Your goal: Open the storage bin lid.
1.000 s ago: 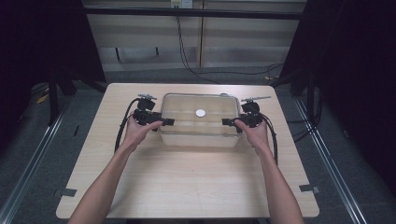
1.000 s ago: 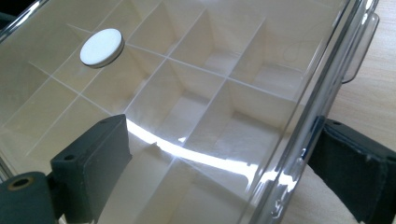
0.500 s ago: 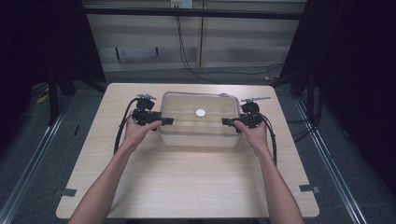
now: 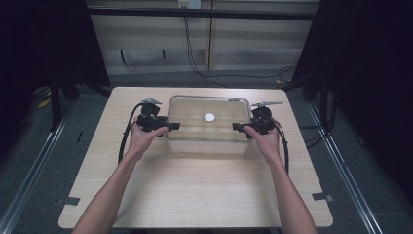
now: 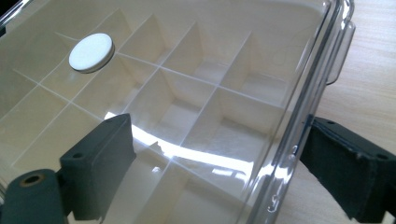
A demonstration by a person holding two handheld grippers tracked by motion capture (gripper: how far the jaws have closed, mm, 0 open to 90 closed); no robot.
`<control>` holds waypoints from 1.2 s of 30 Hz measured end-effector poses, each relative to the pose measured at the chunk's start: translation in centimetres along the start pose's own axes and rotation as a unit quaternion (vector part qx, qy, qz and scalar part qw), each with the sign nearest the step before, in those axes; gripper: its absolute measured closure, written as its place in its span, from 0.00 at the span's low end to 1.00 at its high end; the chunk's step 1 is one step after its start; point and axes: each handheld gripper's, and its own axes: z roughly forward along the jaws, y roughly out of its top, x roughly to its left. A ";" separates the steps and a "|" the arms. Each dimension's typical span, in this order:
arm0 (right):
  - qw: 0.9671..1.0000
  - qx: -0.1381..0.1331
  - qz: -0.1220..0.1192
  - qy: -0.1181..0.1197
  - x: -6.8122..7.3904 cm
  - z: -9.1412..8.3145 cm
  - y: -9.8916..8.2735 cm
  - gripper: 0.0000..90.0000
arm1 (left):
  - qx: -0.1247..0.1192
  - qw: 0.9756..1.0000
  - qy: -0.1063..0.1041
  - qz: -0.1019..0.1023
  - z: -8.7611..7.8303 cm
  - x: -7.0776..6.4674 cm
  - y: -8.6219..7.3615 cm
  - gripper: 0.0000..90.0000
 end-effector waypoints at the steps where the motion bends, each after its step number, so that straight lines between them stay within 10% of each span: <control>1: 1.000 -0.005 -0.002 -0.002 0.0 -0.1 0.0 0.13 | -0.004 1.000 0.000 0.005 -0.1 0.0 0.0 0.34; 9: 0.998 -0.034 0.019 0.051 -1.0 -1.3 -0.2 0.25 | -0.024 1.000 -0.004 0.002 -0.3 -0.2 -0.2 0.39; 36: 0.993 -0.086 0.037 0.066 -1.1 -3.6 -0.1 0.56 | -0.084 0.996 -0.003 0.024 -3.6 -1.0 -0.6 0.66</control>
